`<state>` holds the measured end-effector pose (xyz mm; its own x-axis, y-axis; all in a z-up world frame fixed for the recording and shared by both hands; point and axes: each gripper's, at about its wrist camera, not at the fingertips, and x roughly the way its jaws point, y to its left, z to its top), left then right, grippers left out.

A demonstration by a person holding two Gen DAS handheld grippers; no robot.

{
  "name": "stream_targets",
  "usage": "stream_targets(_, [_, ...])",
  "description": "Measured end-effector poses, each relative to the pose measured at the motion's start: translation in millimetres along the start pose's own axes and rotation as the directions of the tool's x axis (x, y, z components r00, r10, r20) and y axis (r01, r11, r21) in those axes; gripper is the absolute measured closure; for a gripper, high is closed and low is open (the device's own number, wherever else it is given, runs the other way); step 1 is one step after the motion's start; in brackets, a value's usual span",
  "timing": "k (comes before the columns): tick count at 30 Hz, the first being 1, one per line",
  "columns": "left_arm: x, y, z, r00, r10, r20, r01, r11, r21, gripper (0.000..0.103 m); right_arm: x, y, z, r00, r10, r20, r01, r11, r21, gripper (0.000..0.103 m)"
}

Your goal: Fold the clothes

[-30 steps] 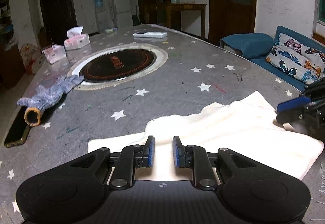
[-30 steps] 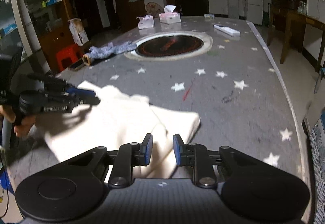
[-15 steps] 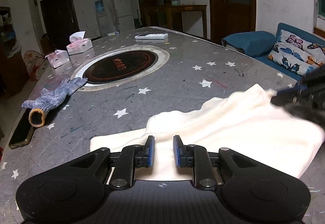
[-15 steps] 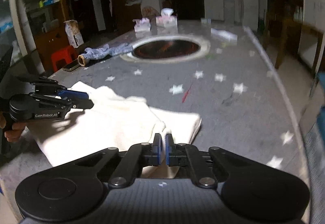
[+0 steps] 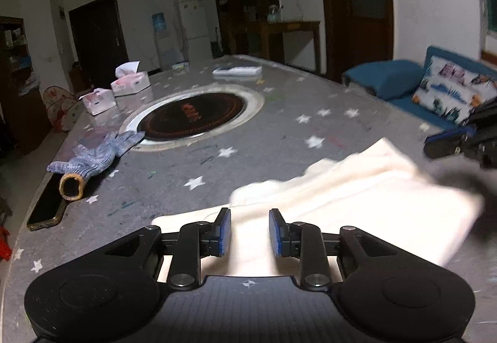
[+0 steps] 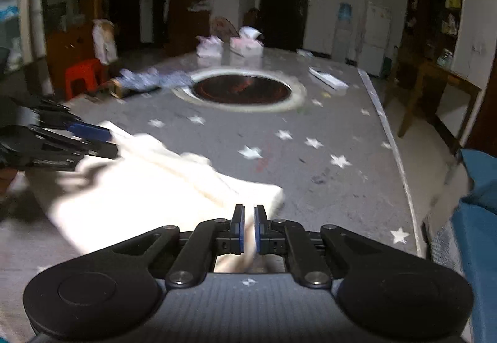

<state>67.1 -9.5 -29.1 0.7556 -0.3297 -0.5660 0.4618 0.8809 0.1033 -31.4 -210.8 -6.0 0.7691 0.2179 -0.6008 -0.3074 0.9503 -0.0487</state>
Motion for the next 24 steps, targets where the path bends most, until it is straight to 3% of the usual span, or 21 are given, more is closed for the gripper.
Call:
stream_targets(6, [-25, -19, -14, 0.997, -0.076, 0.007, 0.076, 0.997, 0.005, 0.074, -17, 35, -8, 0.99, 0.136, 0.022, -0.136, 0.991, -0.019, 0.098])
stream_targets(10, [-24, -13, -31, 0.998, -0.058, -0.034, 0.057, 0.998, -0.026, 0.073, 2, 39, -28, 0.994, 0.098, -0.044, -0.099, 0.995, -0.009, 0.099])
stream_targets(12, [-26, -4, -35, 0.998, -0.058, -0.032, 0.056, 0.996, -0.065, 0.072, 2, 32, -35, 0.994, 0.108, -0.022, -0.107, 0.994, 0.023, 0.1])
stream_targets(16, [-31, 13, -37, 0.997, -0.065, -0.035, 0.059, 0.988, -0.142, 0.074, 1, 27, -28, 0.991, 0.119, -0.055, -0.117, 0.992, 0.048, 0.1])
stream_targets(24, [-18, 34, -27, 0.997, -0.059, -0.044, 0.049, 0.979, -0.198, 0.074, 9, 23, -17, 0.986, 0.154, -0.057, -0.149, 0.985, 0.081, 0.099])
